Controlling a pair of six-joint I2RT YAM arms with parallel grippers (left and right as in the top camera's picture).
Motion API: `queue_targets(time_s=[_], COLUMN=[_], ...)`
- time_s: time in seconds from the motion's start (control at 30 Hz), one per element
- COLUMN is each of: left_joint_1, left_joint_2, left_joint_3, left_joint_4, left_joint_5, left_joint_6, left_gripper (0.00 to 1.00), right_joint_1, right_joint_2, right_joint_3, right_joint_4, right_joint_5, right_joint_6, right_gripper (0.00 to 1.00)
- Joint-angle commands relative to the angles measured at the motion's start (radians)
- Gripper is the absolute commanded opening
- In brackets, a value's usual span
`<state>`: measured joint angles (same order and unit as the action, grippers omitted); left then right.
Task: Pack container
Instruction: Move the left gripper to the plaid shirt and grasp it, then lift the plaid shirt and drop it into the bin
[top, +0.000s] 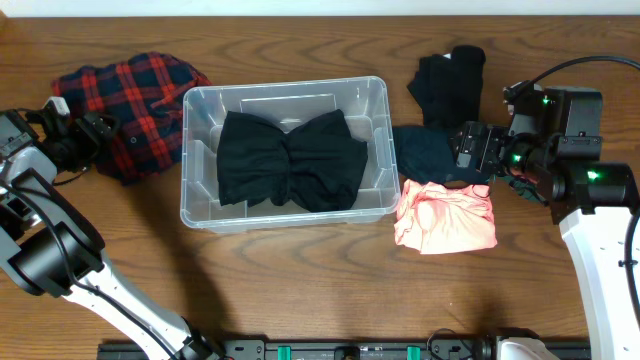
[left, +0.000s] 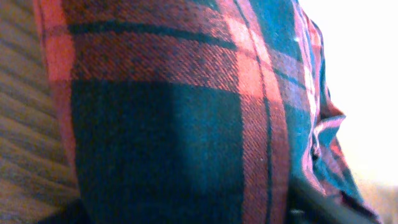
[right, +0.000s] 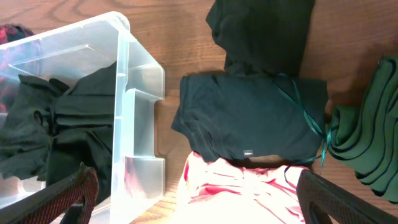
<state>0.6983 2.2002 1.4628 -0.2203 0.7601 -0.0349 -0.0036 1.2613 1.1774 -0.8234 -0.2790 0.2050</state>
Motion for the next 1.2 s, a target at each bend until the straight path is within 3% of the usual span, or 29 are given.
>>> queue_targets(time_s=[0.0,0.13,0.17,0.27,0.43,0.6,0.87,1.0,1.17], left_joint_1=[-0.001,0.013,0.020,0.037,0.059,0.057,-0.061,-0.235,-0.508], left_joint_2=[0.014,0.008,0.002,-0.026,-0.144,-0.385,-0.858,-1.026,-1.138], left_joint_3=[0.003,0.003,0.003,0.003,0.003,0.003,0.003,0.003,-0.010], left_joint_4=[-0.010,-0.032,-0.038,-0.073,-0.195,-0.274,-0.385,-0.428,-0.570], left_joint_5=[0.015,0.102,0.157,0.294,0.371,0.492,0.493,0.450,0.134], left_joint_6=[-0.006,-0.029,-0.030,-0.030,-0.029,-0.030,-0.056,-0.056,-0.060], left_gripper=[0.52,0.08,0.06,0.06,0.06,0.06,0.06,0.06,0.06], right_joint_1=[-0.008,-0.008,-0.008,-0.008,-0.008,-0.008,-0.008,-0.008,-0.008], right_joint_2=[0.000,0.000,0.000,0.000,0.000,0.000,0.000,0.000,0.000], right_joint_3=[0.016,0.016,0.016,0.016,0.016,0.016,0.016,0.016,0.016], right_joint_4=[-0.001,-0.001,-0.001,-0.001,-0.001,-0.001,-0.001,-0.001,-0.001], right_joint_5=[0.003,0.003,0.003,0.003,0.003,0.003,0.003,0.003,0.003], right_joint_6=[0.011,0.011,0.011,0.011,0.011,0.011,0.011,0.011,0.011], right_gripper=[0.99,0.99,0.99,0.99,0.99,0.99,0.99,0.99,0.99])
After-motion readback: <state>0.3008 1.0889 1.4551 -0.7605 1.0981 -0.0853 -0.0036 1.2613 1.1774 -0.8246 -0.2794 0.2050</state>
